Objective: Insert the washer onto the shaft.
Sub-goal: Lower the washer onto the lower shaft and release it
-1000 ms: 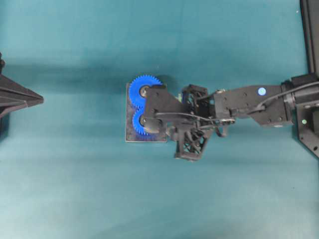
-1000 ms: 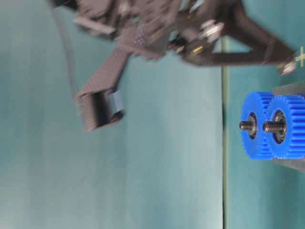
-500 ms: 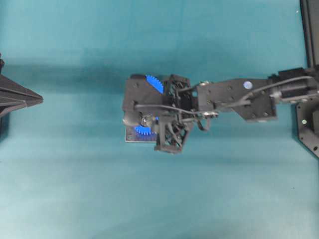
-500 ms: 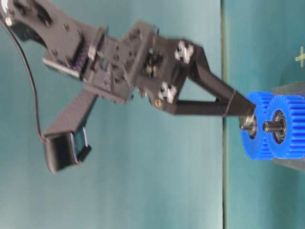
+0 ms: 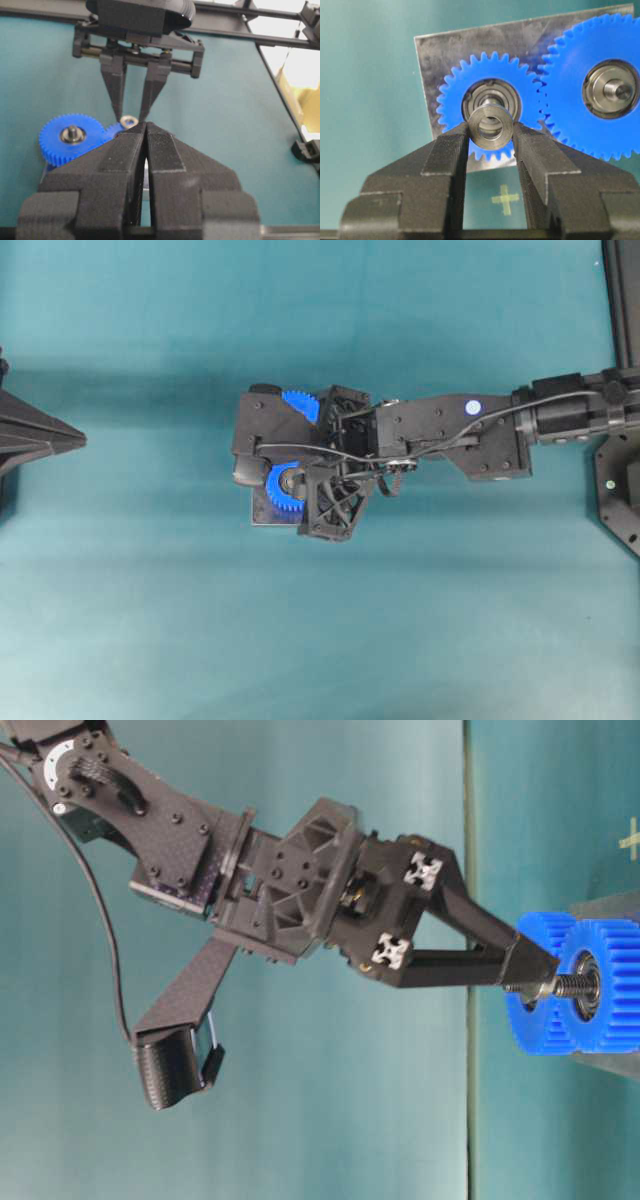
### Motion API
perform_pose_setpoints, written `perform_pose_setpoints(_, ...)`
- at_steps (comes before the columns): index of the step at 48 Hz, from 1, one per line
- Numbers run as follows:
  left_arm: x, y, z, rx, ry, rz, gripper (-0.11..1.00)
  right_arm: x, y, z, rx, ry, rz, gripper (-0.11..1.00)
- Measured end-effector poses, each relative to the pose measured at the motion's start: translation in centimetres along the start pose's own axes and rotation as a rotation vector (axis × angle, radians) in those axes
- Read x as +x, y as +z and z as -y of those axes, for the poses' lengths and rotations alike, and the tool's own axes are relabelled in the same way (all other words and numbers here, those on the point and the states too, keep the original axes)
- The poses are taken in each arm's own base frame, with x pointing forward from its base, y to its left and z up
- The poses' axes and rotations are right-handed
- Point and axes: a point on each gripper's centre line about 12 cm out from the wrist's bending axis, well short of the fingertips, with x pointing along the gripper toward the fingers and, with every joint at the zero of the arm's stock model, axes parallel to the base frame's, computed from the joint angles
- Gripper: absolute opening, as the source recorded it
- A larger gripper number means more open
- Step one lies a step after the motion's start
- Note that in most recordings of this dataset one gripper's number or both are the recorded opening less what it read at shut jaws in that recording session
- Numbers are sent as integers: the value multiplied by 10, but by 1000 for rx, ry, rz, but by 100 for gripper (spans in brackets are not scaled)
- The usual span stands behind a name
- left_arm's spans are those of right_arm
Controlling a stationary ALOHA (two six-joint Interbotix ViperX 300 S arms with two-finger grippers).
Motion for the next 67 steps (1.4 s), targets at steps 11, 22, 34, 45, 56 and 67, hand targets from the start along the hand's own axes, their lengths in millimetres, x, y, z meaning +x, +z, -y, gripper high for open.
perform_pose_setpoints(11, 0, 0, 0, 2, 0, 3, 7, 0, 1, 0, 0, 0, 0, 30)
perform_pose_setpoints(22, 0, 0, 0, 0, 0, 2, 7, 4, 6, -1, 1, 1, 1, 30)
perform_pose_setpoints(34, 0, 0, 0, -2, 0, 0, 7, 7, 3, -1, 0, -8, -34, 30)
perform_pose_setpoints(45, 0, 0, 0, -2, 0, 2, 7, 7, 2, 0, 0, -11, -45, 30)
perform_pose_setpoints(56, 0, 0, 0, -2, 0, 0, 7, 6, 5, 0, 2, -6, -22, 30)
perform_pose_setpoints(67, 0, 0, 0, -2, 0, 3, 7, 8, 5, 0, 3, -8, -27, 30)
